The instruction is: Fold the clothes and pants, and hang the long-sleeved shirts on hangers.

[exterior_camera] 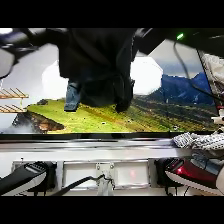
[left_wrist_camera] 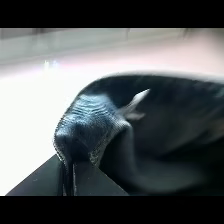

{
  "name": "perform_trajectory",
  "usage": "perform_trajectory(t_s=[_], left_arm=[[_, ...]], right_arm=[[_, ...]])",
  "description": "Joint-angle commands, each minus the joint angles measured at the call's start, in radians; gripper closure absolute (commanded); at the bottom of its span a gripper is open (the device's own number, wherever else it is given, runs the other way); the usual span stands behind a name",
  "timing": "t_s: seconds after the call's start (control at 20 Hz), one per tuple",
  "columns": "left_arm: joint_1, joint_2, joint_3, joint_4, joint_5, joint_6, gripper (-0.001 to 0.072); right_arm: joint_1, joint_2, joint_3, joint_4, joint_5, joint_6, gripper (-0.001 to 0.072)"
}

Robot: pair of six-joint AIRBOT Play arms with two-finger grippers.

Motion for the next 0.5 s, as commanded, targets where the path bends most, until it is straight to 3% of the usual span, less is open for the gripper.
perform_trajectory(t_s=[0.0, 0.1, 0.25, 0.35, 0.4, 0.45], left_arm=[[0.021, -0.108, 0.002, 0.058, -0.341, 0.008, 0.0683], [0.035, -0.131, -0.008, 0.069, -0.394, 0.009, 0.0683], [0.057, -0.136, -0.027, 0.068, -0.488, 0.049, 0.0654], [0.064, -0.135, -0.027, 0.069, -0.523, 0.057, 0.0337], [0.071, -0.133, -0.026, 0.069, -0.532, 0.057, 0.0225], [0.081, -0.128, -0.026, 0.079, -0.539, 0.057, 0.0174]], right_arm=[[-0.018, -0.092, -0.102, -0.034, 0.000, 0.061, 0.0666], [-0.052, -0.183, -0.127, 0.005, -0.061, 0.134, 0.0666], [-0.063, -0.274, -0.127, 0.084, -0.112, 0.143, 0.0665], [-0.059, -0.298, -0.127, 0.143, -0.159, 0.140, 0.0666], [-0.059, -0.303, -0.127, 0.185, -0.188, 0.139, 0.0666], [-0.059, -0.303, -0.127, 0.215, -0.219, 0.139, 0.0666]])
